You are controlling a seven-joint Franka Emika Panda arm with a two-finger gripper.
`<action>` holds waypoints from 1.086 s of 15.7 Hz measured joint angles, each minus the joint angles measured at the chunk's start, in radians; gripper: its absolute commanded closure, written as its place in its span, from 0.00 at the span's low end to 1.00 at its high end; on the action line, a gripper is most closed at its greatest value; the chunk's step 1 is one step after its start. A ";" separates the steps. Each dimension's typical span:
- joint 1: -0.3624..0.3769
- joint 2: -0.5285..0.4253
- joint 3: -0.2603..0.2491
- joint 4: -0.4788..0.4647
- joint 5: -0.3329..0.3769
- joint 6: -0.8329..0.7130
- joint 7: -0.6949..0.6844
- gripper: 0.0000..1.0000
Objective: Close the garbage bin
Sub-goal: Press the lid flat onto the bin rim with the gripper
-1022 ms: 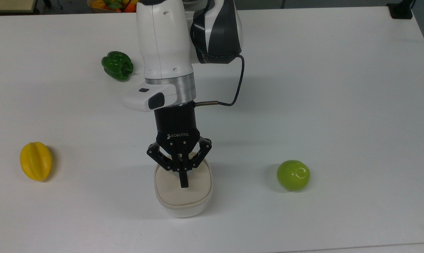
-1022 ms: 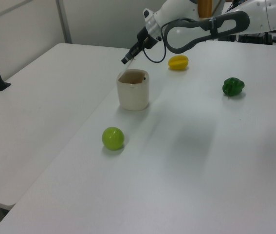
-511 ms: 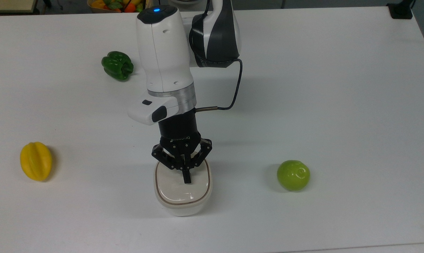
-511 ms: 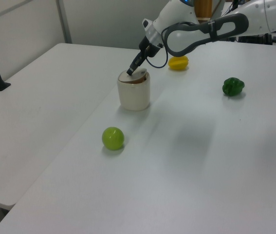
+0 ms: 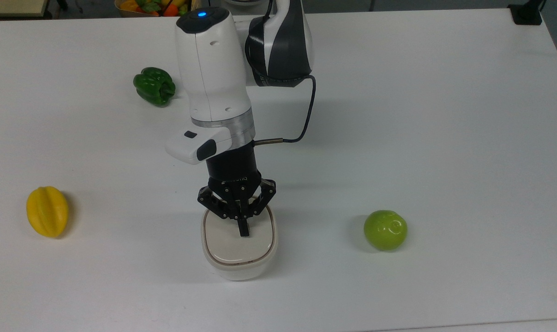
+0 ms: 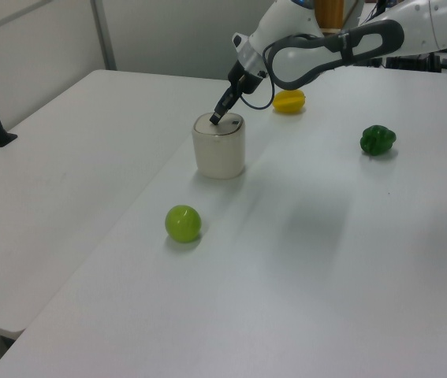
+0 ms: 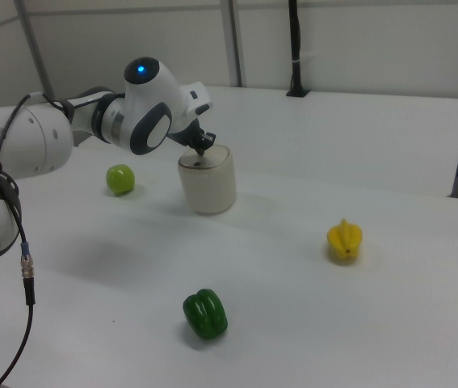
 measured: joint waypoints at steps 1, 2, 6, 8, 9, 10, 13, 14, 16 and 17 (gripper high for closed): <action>-0.003 -0.005 0.000 -0.002 0.000 -0.015 0.000 1.00; -0.007 -0.010 0.000 -0.003 0.000 -0.033 0.000 1.00; -0.018 -0.033 0.000 -0.008 0.000 -0.109 0.000 1.00; -0.021 -0.044 0.000 -0.009 0.016 -0.137 0.000 1.00; -0.022 -0.050 0.000 -0.010 0.022 -0.149 0.000 1.00; -0.025 -0.056 0.000 -0.010 0.025 -0.165 0.000 1.00; -0.038 -0.073 0.000 -0.011 0.026 -0.211 0.000 1.00; -0.042 -0.077 0.000 -0.012 0.026 -0.221 0.000 1.00; -0.047 -0.079 0.000 -0.014 0.026 -0.230 0.000 1.00; -0.048 -0.078 0.000 -0.017 0.026 -0.232 0.000 1.00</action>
